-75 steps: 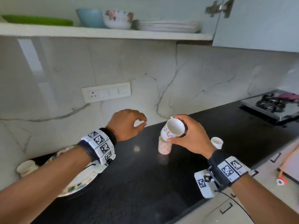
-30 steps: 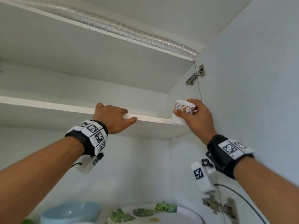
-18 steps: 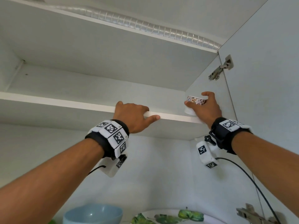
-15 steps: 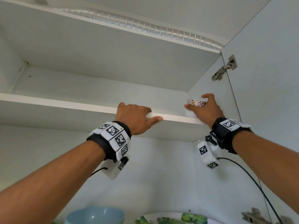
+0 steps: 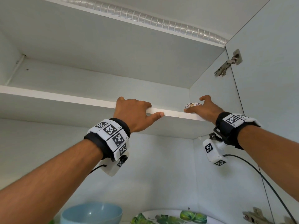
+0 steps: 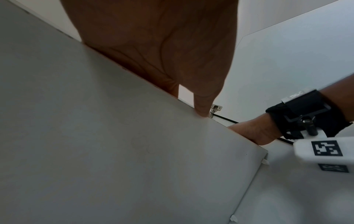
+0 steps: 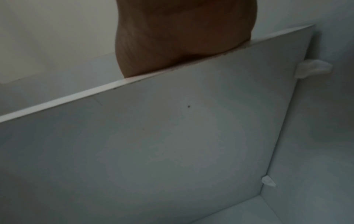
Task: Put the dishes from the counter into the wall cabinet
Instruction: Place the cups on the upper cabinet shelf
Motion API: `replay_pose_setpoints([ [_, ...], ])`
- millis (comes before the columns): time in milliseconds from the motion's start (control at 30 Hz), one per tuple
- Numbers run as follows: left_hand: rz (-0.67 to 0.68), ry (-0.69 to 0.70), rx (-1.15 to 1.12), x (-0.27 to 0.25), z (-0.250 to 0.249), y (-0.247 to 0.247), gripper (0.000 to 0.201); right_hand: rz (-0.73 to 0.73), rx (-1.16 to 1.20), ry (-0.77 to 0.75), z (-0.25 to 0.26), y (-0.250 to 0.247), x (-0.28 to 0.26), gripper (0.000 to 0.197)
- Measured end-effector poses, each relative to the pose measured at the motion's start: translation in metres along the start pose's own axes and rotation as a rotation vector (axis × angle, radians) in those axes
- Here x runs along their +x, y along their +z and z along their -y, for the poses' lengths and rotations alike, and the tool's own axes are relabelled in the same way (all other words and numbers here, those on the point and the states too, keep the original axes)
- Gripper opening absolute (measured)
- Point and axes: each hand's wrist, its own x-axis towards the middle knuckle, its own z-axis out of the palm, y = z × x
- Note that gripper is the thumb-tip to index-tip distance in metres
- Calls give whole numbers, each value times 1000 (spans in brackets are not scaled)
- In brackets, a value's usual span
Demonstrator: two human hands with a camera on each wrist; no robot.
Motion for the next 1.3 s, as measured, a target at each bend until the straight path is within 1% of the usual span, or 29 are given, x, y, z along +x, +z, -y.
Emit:
replay_pose_setpoints([
  [67,-4,1,-3,-1,-1,0,60,-34,17,-17,-1,0,-2,93],
  [133,-9,2,1,-1,-1,0,60,-112,15,-42,-2,0,-6,88],
  [200,-9,3,1,-2,-1,0,59,-177,-16,-47,-1,1,-10,78],
  [233,-10,3,1,-2,0,0,59,-185,-41,-47,0,1,-11,72],
  [267,-10,3,1,-2,-1,1,59,-172,-65,-48,1,0,-13,66],
  [333,-14,3,2,-2,0,1,59,-101,-89,-55,3,-2,-12,58],
  [400,-21,1,8,-2,0,2,57,-27,-118,-52,4,-4,-10,59],
  [467,-21,-3,10,-2,0,2,56,7,-154,-30,3,-3,-7,63],
  [533,-17,-5,12,-2,0,2,55,-3,-176,-7,2,-1,-5,60],
  [700,11,-37,7,-2,-1,1,57,-52,-215,25,4,-1,-11,44],
  [767,40,-51,2,-3,-2,-1,57,-67,-239,18,5,-2,-19,42],
  [867,82,-50,21,-4,-3,-6,57,-95,-248,-76,2,-3,-33,43],
  [1000,128,-40,-15,-6,1,-11,61,-168,-298,-318,-14,0,-59,52],
  [1067,150,-7,-34,-11,4,-14,64,-172,-331,-411,-21,-2,-76,54],
  [1100,165,6,-51,-14,4,-17,64,-159,-343,-443,-25,-4,-84,52],
  [1167,205,15,-95,-24,5,-23,66,-99,-374,-441,-32,-9,-99,47],
  [1233,206,15,-144,-38,1,-33,66,-27,-416,-433,-36,-15,-118,58],
  [1267,200,14,-180,-49,-3,-39,64,-5,-421,-426,-39,-17,-132,60],
  [1300,189,7,-216,-58,-7,-44,63,-1,-414,-437,-40,-19,-143,58],
])
